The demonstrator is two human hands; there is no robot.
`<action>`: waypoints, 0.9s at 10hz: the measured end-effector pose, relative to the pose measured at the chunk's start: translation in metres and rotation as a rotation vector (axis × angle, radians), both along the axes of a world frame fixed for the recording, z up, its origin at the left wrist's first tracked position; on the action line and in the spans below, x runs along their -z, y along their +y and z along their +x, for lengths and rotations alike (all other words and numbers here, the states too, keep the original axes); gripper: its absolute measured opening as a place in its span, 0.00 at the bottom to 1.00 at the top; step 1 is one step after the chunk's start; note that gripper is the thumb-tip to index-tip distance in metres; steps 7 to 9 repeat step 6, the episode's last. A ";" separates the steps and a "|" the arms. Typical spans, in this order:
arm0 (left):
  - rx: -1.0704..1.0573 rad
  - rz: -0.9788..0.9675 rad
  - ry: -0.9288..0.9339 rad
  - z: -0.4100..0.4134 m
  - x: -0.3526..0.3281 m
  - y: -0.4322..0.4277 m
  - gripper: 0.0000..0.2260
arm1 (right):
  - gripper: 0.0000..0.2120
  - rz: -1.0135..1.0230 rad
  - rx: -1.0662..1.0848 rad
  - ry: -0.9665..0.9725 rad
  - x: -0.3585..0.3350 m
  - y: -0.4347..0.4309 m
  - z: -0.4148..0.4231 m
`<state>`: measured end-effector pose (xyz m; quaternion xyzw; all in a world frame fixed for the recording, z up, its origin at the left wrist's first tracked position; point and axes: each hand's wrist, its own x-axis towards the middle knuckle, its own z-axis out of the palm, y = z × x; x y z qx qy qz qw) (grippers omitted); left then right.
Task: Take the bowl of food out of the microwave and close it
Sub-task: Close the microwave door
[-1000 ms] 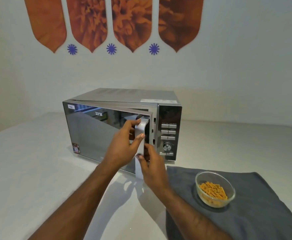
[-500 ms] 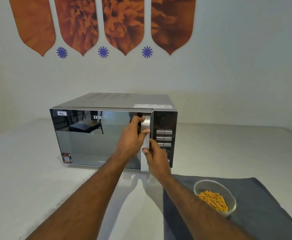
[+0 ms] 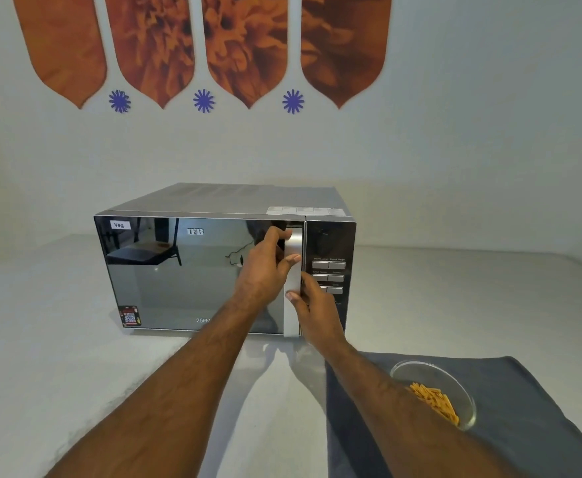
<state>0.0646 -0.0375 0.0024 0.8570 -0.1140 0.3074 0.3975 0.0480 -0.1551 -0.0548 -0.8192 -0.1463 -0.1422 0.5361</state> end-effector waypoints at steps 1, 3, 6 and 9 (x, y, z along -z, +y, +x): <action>0.005 -0.002 -0.005 0.000 0.001 0.001 0.18 | 0.20 0.008 0.000 -0.013 0.002 0.000 0.000; -0.009 -0.054 0.005 -0.005 0.002 -0.003 0.21 | 0.21 0.008 0.017 0.018 0.002 0.002 0.000; -0.095 0.092 0.055 -0.020 0.016 0.007 0.33 | 0.28 -0.451 -0.097 0.213 0.022 -0.018 -0.010; -0.095 0.092 0.055 -0.020 0.016 0.007 0.33 | 0.28 -0.451 -0.097 0.213 0.022 -0.018 -0.010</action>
